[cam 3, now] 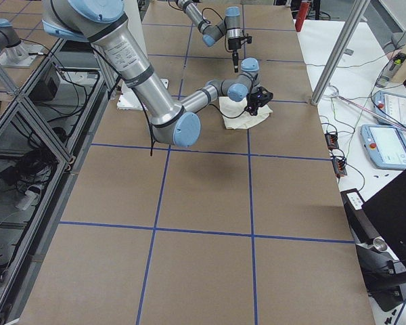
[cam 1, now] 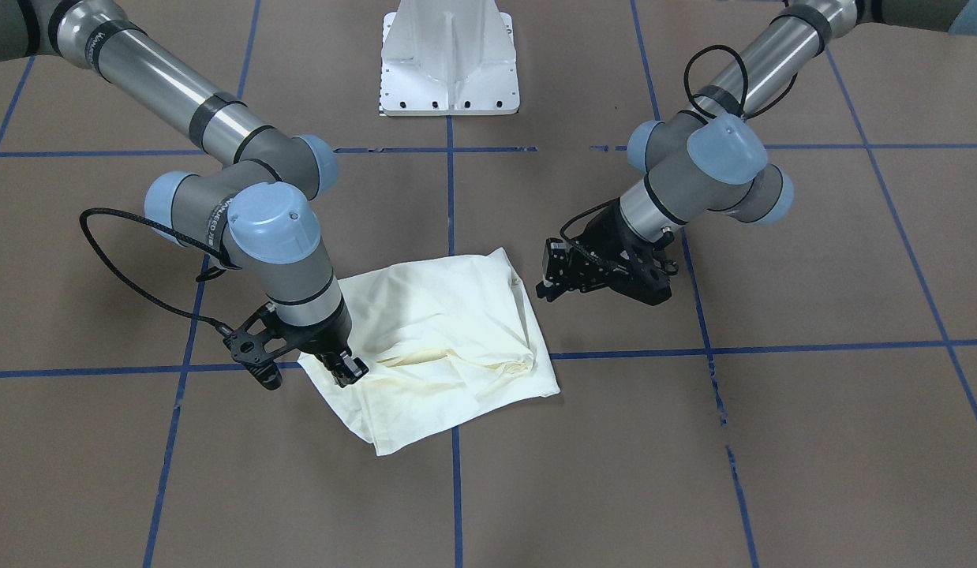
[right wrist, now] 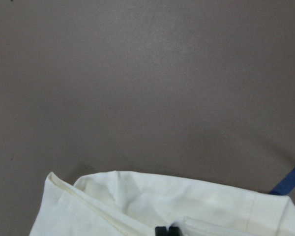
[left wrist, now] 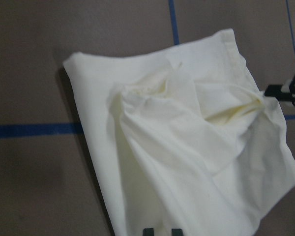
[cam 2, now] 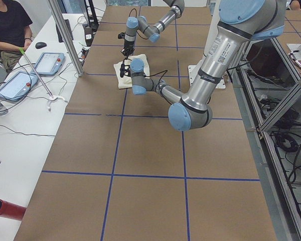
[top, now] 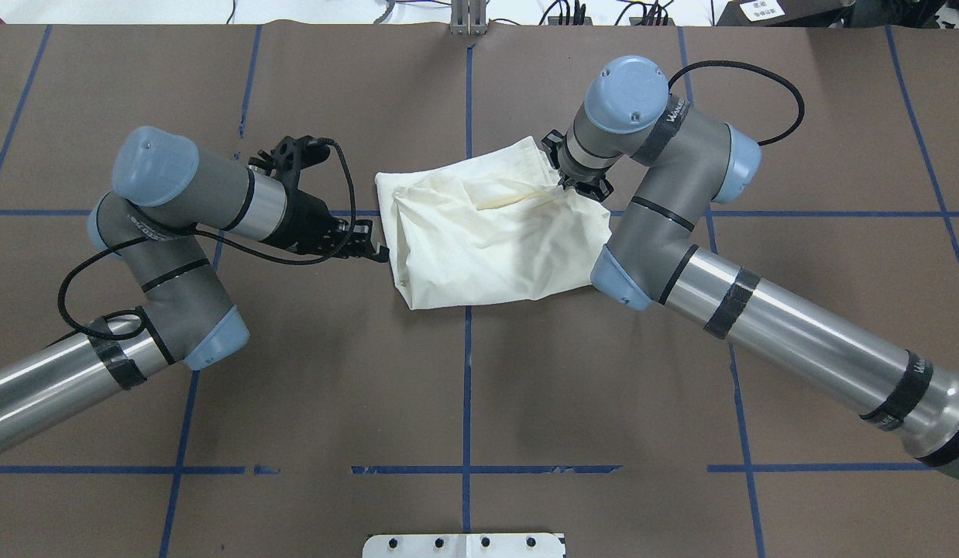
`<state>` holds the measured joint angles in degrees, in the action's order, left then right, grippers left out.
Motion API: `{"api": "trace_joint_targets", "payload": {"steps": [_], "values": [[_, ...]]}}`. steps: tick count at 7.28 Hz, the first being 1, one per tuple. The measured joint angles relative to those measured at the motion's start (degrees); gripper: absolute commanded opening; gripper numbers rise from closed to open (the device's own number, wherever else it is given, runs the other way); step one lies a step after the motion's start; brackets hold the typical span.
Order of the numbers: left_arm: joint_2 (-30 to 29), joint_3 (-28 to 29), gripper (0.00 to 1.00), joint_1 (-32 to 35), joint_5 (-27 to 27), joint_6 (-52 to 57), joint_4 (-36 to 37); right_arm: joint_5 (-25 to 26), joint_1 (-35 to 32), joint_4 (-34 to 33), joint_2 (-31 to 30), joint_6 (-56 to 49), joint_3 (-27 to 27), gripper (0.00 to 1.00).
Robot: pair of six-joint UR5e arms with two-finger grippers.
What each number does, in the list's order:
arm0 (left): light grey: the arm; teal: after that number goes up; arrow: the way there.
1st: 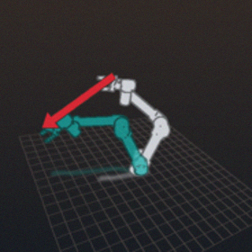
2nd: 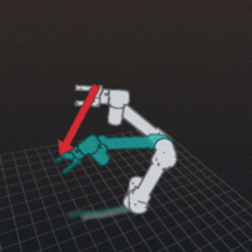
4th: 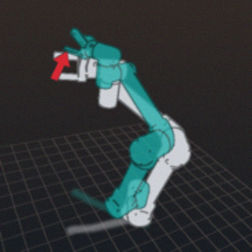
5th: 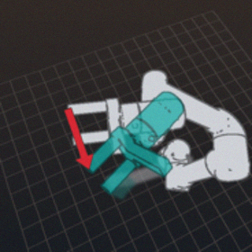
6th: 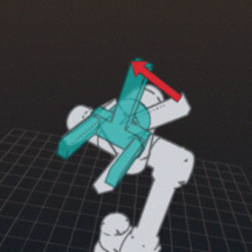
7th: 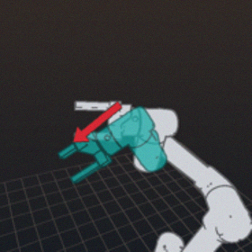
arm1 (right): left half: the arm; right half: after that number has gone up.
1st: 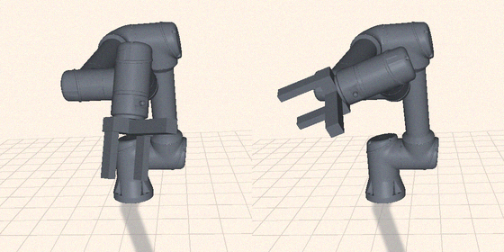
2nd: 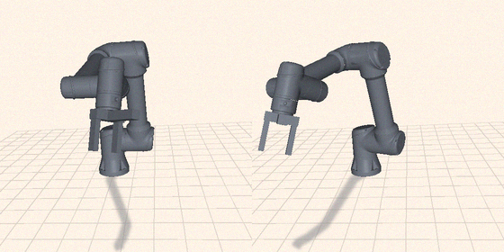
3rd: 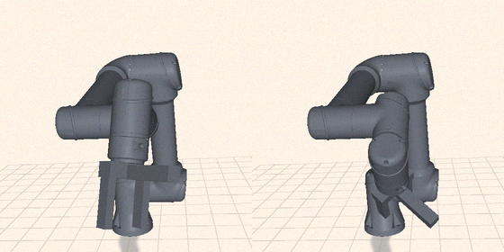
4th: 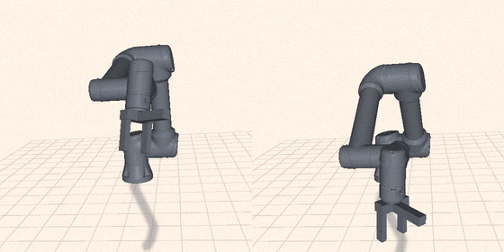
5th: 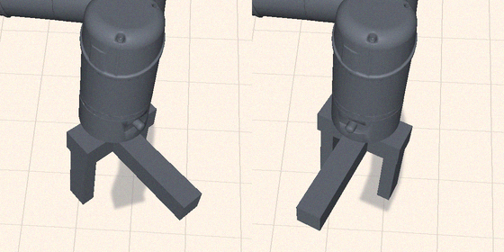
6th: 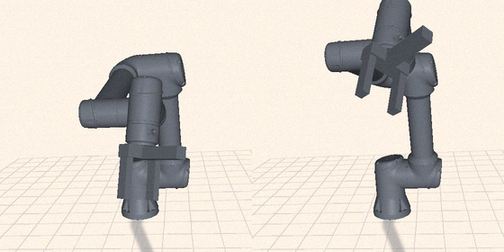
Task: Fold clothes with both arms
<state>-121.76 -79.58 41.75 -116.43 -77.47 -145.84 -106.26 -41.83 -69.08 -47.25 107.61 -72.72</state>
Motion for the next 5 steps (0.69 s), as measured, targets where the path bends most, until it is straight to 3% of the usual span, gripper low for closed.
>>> {"api": "trace_joint_targets", "payload": {"steps": [2,5], "values": [[-1.62,0.49,0.32,0.48,5.14,-0.65,2.82,-0.02,-0.04,0.03,-0.02,-0.05,-0.01,0.00],[-4.74,4.60,0.34,1.01,9.82,-2.23,3.19,-0.08,-0.09,0.01,0.08,-0.01,-0.24,0.00]]}}
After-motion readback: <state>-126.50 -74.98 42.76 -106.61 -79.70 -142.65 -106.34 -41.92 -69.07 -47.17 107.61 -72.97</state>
